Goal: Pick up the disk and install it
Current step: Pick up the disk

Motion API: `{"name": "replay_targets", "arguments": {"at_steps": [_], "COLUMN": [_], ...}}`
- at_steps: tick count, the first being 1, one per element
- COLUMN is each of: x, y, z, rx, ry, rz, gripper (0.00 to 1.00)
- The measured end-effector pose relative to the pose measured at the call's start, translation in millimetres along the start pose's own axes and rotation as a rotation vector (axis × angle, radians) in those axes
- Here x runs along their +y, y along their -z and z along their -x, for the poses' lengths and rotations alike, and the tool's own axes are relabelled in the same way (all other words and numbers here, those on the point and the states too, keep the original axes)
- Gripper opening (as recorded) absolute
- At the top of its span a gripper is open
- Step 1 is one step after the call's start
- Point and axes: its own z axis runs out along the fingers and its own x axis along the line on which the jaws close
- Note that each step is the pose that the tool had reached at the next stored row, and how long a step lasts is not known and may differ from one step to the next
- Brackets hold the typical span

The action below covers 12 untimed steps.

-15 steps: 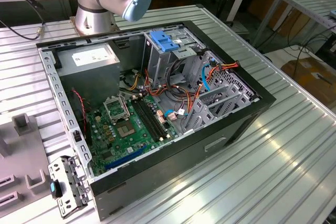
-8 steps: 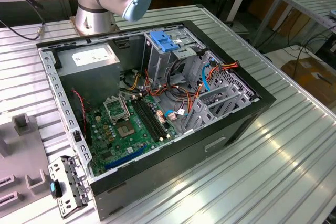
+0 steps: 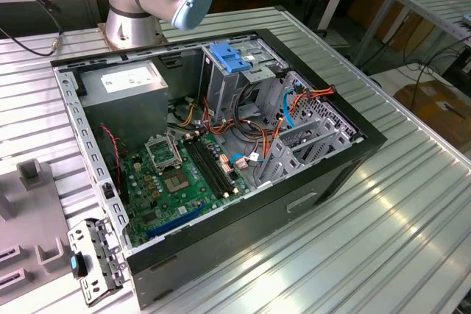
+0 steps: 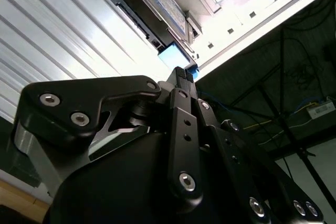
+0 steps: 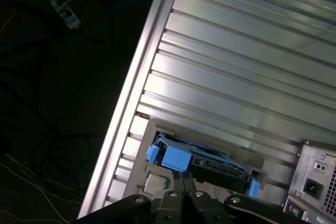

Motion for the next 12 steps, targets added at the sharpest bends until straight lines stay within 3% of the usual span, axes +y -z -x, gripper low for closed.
{"name": "replay_targets", "arguments": {"at_steps": [7, 9, 12], "x": [0.0, 0.1, 0.0], "y": [0.0, 0.0, 0.0], "z": [0.0, 0.0, 0.0], "rx": [0.0000, 0.0041, 0.0083], "ry": [0.001, 0.091, 0.188], "rz": [0.0000, 0.0018, 0.0037], "gripper": [0.11, 0.11, 0.11]}}
